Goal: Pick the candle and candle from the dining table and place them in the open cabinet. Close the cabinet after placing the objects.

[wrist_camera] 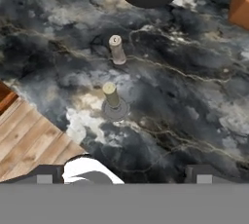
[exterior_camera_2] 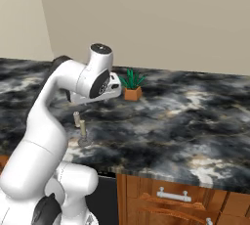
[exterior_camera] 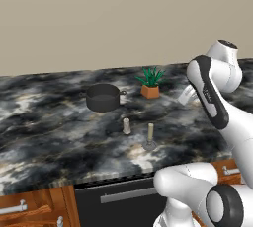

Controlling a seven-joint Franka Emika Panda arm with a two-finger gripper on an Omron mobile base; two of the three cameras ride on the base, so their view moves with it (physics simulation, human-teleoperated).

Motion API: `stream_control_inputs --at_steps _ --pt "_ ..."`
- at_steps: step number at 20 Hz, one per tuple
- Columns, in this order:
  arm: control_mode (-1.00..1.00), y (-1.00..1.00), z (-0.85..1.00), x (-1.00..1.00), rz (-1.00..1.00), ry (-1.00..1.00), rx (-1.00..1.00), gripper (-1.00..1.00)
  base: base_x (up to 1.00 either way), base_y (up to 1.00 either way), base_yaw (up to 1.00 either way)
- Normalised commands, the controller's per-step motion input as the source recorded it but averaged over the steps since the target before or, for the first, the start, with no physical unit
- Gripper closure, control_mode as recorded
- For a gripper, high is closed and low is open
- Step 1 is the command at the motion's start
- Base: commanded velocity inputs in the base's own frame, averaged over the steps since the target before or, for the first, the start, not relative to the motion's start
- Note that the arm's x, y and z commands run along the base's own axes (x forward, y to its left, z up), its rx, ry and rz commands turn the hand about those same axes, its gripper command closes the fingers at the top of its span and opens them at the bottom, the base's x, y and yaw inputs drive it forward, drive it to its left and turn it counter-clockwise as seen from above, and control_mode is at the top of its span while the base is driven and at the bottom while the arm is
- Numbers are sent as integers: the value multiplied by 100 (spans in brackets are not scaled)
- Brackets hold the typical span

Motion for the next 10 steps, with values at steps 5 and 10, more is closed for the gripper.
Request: stream_control_inputs --at_steps 5,10 --pt "-100 0 -20 0 15 -9 9 -100 0 0 0" --pt "-100 -1 -22 0 12 -12 13 -100 0 0 0"
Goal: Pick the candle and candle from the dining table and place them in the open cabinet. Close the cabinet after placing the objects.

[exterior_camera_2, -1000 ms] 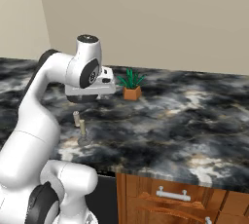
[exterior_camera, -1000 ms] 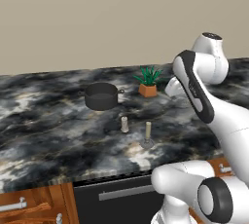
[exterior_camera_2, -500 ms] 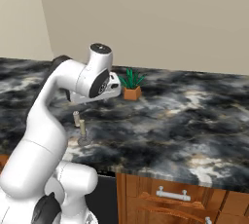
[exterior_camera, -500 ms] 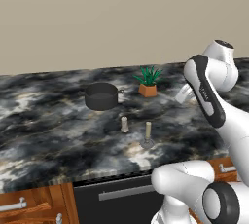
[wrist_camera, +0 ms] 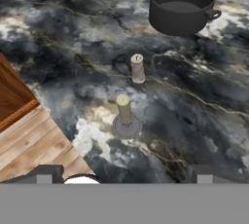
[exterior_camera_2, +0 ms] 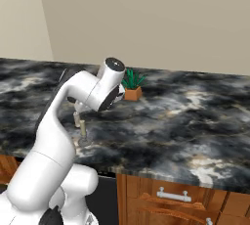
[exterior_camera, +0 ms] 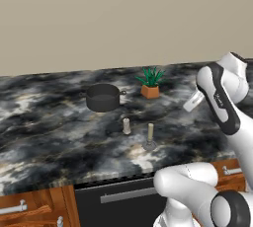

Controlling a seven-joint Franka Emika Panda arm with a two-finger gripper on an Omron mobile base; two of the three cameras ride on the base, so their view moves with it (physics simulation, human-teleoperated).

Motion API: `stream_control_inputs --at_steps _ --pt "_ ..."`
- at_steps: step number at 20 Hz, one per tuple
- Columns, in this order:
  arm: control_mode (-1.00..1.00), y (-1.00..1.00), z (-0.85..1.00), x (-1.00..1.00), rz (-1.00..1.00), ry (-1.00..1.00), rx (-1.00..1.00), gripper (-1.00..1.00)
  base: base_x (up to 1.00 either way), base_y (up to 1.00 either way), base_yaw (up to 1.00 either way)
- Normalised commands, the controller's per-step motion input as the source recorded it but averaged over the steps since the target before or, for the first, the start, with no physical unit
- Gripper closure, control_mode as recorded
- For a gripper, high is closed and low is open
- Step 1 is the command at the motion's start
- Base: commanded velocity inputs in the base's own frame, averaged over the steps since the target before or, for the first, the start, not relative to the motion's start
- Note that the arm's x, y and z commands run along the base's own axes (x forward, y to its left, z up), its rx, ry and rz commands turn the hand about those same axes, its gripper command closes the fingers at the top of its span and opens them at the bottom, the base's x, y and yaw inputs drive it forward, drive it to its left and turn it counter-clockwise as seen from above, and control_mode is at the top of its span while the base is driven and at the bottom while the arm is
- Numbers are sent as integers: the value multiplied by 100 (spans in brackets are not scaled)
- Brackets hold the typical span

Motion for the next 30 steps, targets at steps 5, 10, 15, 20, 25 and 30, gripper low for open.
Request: stream_control_inputs --at_steps 5,10,15,20,25,30 --pt "-100 -6 -22 0 13 -13 10 -100 0 0 0" --pt "-100 -3 -21 0 15 -12 7 -100 0 0 0" --pt "-100 -4 -12 0 16 -10 2 -100 0 0 0" --pt "-100 0 -9 0 15 -9 0 -100 0 0 0" --pt "-100 0 -10 0 14 -8 0 -100 0 0 0" --pt "-100 0 -9 0 7 -5 0 -100 0 0 0"
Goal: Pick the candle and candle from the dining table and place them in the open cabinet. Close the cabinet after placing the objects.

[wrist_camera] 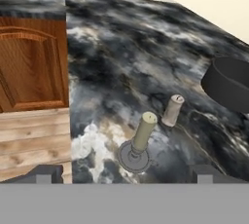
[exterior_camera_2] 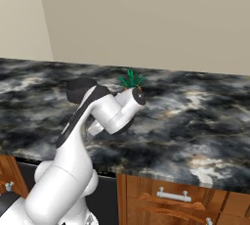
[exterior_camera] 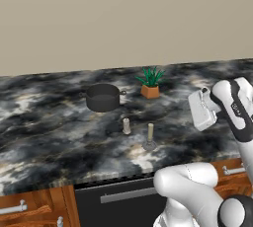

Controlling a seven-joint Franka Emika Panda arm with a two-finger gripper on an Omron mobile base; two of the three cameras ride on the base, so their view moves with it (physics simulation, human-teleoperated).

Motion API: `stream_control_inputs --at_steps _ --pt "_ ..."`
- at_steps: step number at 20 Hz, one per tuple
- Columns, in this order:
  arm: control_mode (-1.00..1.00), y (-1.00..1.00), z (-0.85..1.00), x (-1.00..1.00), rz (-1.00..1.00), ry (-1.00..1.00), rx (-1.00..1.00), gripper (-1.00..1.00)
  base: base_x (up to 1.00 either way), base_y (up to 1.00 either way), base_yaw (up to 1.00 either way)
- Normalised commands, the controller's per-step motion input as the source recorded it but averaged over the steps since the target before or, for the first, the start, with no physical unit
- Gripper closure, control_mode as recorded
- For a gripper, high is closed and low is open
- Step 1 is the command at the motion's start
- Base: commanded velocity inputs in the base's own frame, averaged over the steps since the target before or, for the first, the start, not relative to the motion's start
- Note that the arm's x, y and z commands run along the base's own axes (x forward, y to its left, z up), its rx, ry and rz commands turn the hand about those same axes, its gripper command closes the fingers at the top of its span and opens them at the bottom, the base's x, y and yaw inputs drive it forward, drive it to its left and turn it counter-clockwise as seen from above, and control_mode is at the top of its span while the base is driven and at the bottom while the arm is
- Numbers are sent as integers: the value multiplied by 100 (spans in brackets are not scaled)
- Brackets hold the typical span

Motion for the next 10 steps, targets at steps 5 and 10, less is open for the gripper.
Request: stream_control_inputs --at_steps 5,10 --pt "-100 1 -28 0 0 -2 1 -100 0 0 0" --pt "-100 11 -38 0 0 0 4 -100 0 0 0"
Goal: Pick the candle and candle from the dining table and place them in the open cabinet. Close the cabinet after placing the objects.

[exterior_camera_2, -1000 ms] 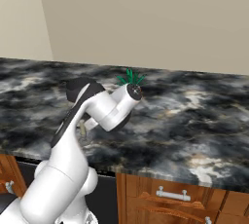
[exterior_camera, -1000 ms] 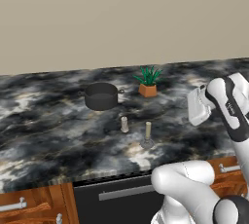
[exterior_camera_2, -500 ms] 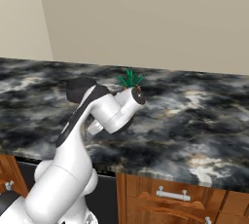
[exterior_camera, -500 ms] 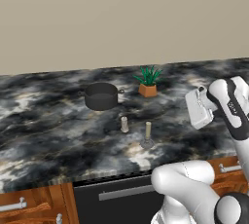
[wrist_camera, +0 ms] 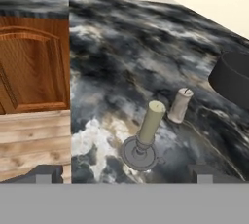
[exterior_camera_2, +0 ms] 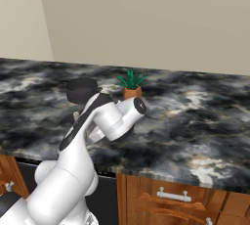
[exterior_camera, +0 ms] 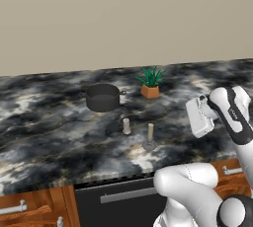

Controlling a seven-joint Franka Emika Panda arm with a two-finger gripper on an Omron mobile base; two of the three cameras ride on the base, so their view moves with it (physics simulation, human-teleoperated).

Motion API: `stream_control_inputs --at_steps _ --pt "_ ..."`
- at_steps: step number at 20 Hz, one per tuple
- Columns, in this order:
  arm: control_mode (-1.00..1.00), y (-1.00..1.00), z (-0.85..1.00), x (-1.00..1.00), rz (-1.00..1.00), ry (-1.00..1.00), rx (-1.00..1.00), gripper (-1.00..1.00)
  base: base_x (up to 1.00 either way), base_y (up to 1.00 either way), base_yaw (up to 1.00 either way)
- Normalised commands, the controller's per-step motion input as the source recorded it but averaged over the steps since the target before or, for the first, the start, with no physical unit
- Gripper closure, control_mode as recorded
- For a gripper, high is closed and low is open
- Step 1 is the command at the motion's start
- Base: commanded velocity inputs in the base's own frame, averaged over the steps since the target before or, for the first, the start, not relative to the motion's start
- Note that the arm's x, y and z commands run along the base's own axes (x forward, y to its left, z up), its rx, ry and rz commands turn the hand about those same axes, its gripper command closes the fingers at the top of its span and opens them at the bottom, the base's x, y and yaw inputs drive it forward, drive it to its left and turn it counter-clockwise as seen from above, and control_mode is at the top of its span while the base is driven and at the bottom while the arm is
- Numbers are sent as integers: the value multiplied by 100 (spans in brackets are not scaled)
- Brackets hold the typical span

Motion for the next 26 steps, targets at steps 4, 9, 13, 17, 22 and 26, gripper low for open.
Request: stream_control_inputs --at_steps 4,9,13,17,22,26 --pt "-100 17 -29 0 0 0 0 -100 0 0 0" --pt "-100 19 -24 0 1 -1 0 -100 0 0 0" --pt "-100 11 -12 0 2 -3 0 -100 0 0 0" --pt "-100 5 -6 0 3 -4 0 -100 0 0 0" --pt "-100 6 -7 4 4 -2 0 -100 0 0 0" --pt "-100 13 -9 9 5 -1 0 -100 0 0 0"
